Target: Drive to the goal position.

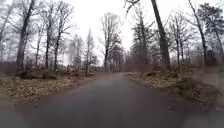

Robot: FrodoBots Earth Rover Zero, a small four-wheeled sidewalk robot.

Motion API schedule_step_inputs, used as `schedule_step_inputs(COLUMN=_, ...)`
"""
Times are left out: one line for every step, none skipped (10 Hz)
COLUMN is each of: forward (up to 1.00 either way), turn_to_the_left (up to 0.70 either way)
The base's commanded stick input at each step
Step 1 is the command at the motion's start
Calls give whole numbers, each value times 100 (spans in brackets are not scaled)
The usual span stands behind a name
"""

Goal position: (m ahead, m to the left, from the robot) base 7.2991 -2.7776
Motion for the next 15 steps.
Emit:
schedule_step_inputs(forward=100, turn_to_the_left=0)
schedule_step_inputs(forward=100, turn_to_the_left=0)
schedule_step_inputs(forward=100, turn_to_the_left=0)
schedule_step_inputs(forward=100, turn_to_the_left=0)
schedule_step_inputs(forward=100, turn_to_the_left=0)
schedule_step_inputs(forward=100, turn_to_the_left=0)
schedule_step_inputs(forward=100, turn_to_the_left=0)
schedule_step_inputs(forward=100, turn_to_the_left=0)
schedule_step_inputs(forward=100, turn_to_the_left=0)
schedule_step_inputs(forward=100, turn_to_the_left=0)
schedule_step_inputs(forward=100, turn_to_the_left=0)
schedule_step_inputs(forward=100, turn_to_the_left=0)
schedule_step_inputs(forward=100, turn_to_the_left=0)
schedule_step_inputs(forward=100, turn_to_the_left=15)
schedule_step_inputs(forward=100, turn_to_the_left=32)
